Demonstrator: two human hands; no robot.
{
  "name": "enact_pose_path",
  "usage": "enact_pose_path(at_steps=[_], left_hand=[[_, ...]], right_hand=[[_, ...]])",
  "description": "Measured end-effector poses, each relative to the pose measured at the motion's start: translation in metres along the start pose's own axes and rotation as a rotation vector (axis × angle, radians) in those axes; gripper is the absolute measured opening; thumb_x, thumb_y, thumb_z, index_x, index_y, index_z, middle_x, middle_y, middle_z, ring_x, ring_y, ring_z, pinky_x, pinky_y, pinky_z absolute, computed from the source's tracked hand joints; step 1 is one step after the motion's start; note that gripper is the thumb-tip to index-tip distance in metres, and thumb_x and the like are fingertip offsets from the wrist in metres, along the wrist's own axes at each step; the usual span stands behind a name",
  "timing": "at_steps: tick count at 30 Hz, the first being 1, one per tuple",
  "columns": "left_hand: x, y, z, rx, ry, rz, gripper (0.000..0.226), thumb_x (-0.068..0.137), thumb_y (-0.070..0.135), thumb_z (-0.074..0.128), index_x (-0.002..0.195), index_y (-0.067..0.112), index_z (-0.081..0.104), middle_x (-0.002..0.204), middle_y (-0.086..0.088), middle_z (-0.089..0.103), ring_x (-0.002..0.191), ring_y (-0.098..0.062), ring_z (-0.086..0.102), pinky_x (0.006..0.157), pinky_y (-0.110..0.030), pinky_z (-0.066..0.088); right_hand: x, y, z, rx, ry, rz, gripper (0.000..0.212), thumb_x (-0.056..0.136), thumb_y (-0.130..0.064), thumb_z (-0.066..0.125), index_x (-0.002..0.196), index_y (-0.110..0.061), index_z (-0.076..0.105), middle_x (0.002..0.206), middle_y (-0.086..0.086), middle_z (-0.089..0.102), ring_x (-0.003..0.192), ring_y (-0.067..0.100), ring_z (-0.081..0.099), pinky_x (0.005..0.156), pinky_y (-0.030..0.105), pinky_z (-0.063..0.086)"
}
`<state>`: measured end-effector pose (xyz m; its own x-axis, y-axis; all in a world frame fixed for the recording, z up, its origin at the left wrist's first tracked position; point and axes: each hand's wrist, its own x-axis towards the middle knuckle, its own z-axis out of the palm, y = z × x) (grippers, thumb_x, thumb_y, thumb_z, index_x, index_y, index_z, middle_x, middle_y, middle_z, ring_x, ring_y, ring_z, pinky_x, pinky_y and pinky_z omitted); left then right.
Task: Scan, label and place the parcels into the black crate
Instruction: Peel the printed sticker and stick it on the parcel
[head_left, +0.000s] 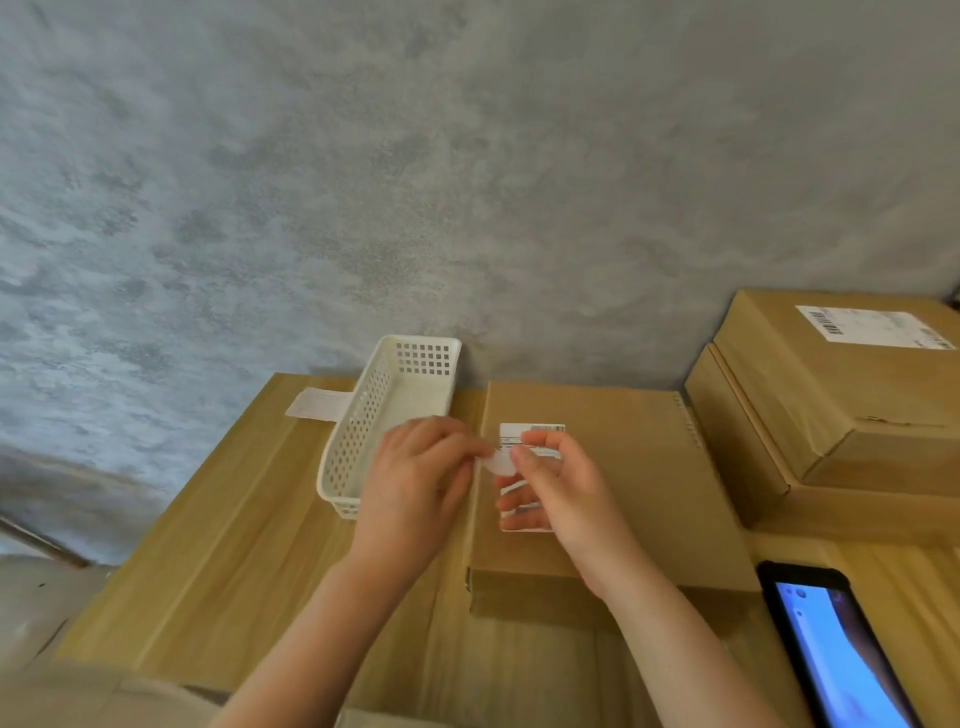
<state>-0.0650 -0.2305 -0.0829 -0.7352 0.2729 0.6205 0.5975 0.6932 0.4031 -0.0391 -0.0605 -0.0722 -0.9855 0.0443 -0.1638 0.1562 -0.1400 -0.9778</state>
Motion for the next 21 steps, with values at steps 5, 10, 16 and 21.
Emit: enact_pose_path(at_steps=[5, 10, 16, 21], left_hand=[[-0.015, 0.026, 0.023, -0.116, -0.07, -0.021, 0.027, 0.087, 0.014, 0.055, 0.106, 0.025, 0.071, 0.112, 0.014, 0.061, 0.109, -0.004, 0.054, 0.097, -0.019, 0.039], [-0.018, 0.042, 0.022, -0.291, -0.083, -0.302, 0.034, 0.094, 0.005, 0.059, 0.119, 0.028, 0.062, 0.113, 0.018, 0.062, 0.11, 0.005, 0.055, 0.091, -0.007, 0.04], [-0.01, 0.054, 0.021, -0.51, -0.2, -0.568, 0.017, 0.098, 0.014, 0.056, 0.098, 0.027, 0.068, 0.087, 0.015, 0.073, 0.086, 0.001, 0.065, 0.074, -0.011, 0.046], [-0.004, 0.057, 0.023, -0.564, -0.251, -0.594, 0.016, 0.097, 0.015, 0.058, 0.089, 0.021, 0.071, 0.083, 0.007, 0.075, 0.081, -0.001, 0.066, 0.07, -0.005, 0.044]], right_hand=[[-0.015, 0.01, -0.036, -0.168, 0.096, -0.117, 0.023, 0.098, -0.008, 0.057, 0.116, -0.022, 0.055, 0.104, 0.005, 0.072, 0.085, 0.017, 0.073, 0.066, 0.036, 0.062], [-0.029, 0.009, -0.072, -0.373, 0.154, -0.246, 0.021, 0.099, -0.008, 0.053, 0.106, -0.027, 0.058, 0.1, -0.005, 0.072, 0.076, 0.013, 0.071, 0.052, 0.03, 0.057], [-0.036, 0.009, -0.098, -0.409, 0.166, -0.266, 0.023, 0.098, -0.006, 0.053, 0.098, -0.028, 0.062, 0.091, -0.02, 0.072, 0.077, 0.013, 0.069, 0.051, 0.026, 0.054], [-0.035, 0.013, -0.104, -0.437, 0.152, -0.26, 0.023, 0.098, -0.008, 0.054, 0.098, -0.03, 0.062, 0.091, -0.022, 0.071, 0.079, 0.014, 0.068, 0.053, 0.025, 0.054]])
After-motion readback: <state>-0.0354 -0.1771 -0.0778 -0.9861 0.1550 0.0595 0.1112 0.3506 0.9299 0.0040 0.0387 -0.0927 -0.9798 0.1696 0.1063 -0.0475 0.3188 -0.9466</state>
